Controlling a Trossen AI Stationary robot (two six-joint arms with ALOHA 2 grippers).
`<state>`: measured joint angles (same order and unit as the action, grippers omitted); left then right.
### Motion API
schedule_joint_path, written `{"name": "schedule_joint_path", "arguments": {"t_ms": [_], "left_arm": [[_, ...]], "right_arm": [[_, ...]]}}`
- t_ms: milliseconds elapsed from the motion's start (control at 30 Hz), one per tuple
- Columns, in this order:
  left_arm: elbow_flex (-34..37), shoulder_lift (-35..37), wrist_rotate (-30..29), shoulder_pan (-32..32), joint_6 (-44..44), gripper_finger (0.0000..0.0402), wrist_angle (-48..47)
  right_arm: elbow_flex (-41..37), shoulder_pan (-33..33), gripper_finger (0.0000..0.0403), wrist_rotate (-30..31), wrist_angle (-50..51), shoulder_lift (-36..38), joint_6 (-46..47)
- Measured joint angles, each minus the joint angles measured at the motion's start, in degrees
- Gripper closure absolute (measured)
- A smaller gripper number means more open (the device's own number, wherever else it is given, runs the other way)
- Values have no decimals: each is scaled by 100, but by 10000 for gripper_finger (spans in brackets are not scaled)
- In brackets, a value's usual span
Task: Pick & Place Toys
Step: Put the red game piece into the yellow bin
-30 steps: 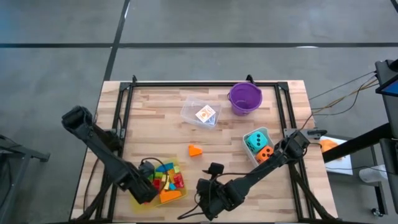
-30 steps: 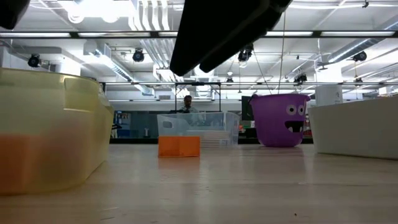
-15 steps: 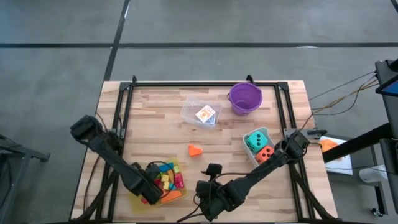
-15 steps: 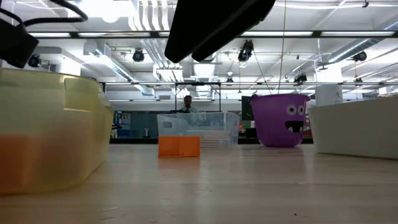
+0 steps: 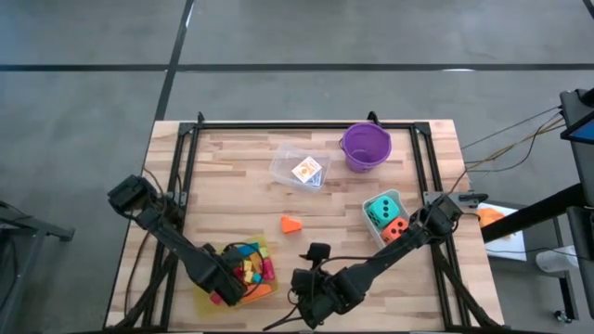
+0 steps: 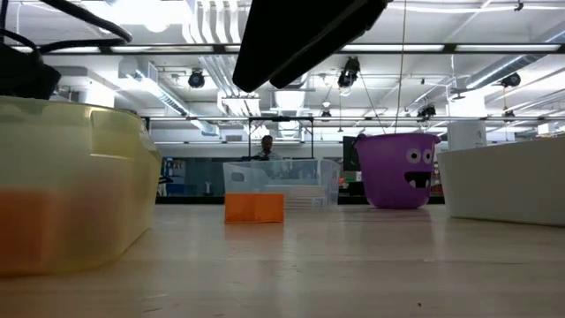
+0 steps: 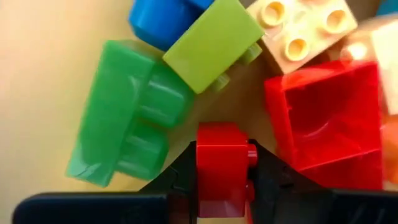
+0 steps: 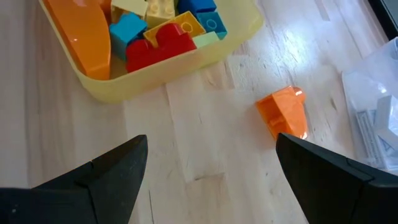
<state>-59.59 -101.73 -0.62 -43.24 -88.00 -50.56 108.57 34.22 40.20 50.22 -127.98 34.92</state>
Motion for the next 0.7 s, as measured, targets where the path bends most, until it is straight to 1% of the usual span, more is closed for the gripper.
{"name": "schedule_joint_path", "arguments": {"t_ms": [167, 700], "left_arm": [[178, 16, 1, 0, 100, 322, 291], [181, 17, -119, -4, 102, 322, 327]], "right_arm": [[0, 0, 51, -21, 4, 0, 0], [0, 0, 52, -36, 4, 1, 0]]}}
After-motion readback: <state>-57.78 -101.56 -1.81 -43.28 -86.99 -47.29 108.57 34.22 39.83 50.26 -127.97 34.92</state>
